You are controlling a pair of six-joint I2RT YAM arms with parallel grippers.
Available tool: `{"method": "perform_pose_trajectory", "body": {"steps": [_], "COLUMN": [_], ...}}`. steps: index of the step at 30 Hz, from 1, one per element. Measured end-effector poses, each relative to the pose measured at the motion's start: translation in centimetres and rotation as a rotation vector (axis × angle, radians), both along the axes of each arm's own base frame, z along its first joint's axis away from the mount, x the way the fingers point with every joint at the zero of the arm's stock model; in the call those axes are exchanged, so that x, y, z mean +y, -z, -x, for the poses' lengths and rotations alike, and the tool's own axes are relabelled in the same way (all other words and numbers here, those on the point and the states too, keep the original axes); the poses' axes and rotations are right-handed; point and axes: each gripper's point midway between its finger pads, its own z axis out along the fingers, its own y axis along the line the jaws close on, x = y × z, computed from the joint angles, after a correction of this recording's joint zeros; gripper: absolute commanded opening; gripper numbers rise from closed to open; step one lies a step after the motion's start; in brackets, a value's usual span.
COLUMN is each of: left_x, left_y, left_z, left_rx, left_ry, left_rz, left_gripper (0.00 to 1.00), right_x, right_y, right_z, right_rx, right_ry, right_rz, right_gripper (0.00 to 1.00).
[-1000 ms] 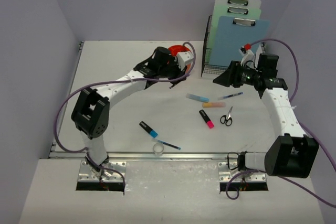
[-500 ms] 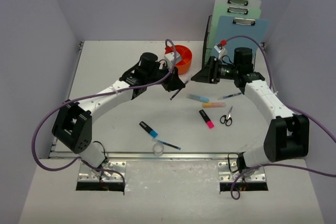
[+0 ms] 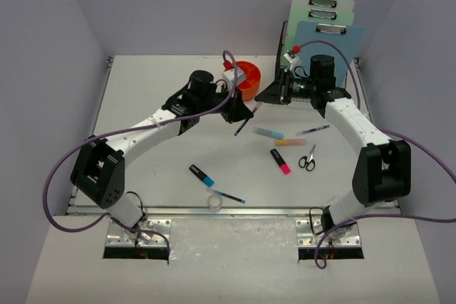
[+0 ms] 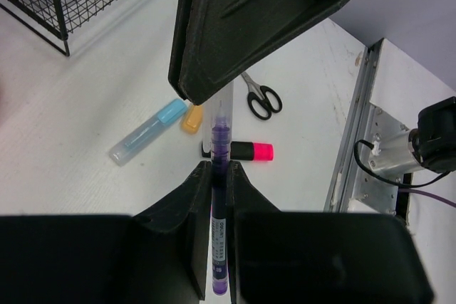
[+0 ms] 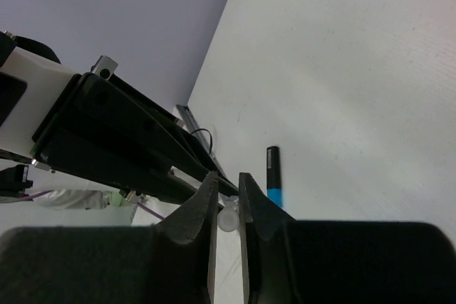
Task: Organize the desk
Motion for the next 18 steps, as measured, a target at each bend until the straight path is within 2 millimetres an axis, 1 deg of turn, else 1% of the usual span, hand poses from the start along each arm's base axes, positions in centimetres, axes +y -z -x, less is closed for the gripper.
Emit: {"method": "perform_pose_trajectory", "body": {"steps": [1, 2, 3, 4, 6, 7, 8, 9, 10, 18], "left_x": [0.0, 0.0, 0.0, 0.0, 0.1, 0.2, 0.3, 0.4, 0.5, 1.1], "left_y": [0.0, 0.0, -0.1, -0.2, -0.3, -0.3, -0.3, -0.3, -0.3, -0.4], "left_z": [0.0, 0.0, -0.1, -0.2, -0.4, -0.5, -0.6, -0.7, -0.8, -1.5], "left_rx": [0.000, 0.000, -0.001, -0.003, -0.007, -0.007, -0.006, -0.004, -0.003, 0.006], "left_ry": [-0.001, -0.002, -0.004, -0.008, -0.015, -0.019, -0.022, -0.025, -0.029, -0.052], "left_rz": [0.001, 0.002, 0.003, 0.005, 0.009, 0.010, 0.011, 0.012, 0.012, 0.019], "left_gripper": [0.01, 0.02, 0.01, 0.01, 0.00, 0.00, 0.00, 0.00, 0.00, 0.00], "right_x": [0.1, 0.2, 0.2, 0.2, 0.3, 0.3, 0.4, 0.4, 0.5, 0.7], "right_y": [-0.1, -0.2, -0.3, -0.3, -0.4, -0.4, -0.5, -0.6, -0.7, -1.0], "right_z": [-0.1, -0.1, -0.3, -0.4, -0.7, -0.8, -1.0, -1.0, -1.0, -0.6], "right_rx": [-0.004, -0.007, -0.009, -0.010, -0.013, -0.017, -0.021, -0.024, -0.026, -0.024], "right_ry": [-0.003, -0.006, -0.008, -0.010, -0.015, -0.018, -0.022, -0.025, -0.028, -0.052], "right_rz": [0.001, 0.003, 0.006, 0.010, 0.017, 0.022, 0.026, 0.027, 0.026, 0.011], "right_gripper": [0.02, 0.01, 0.02, 0.16, 0.52, 0.60, 0.66, 0.68, 0.68, 0.58]}}
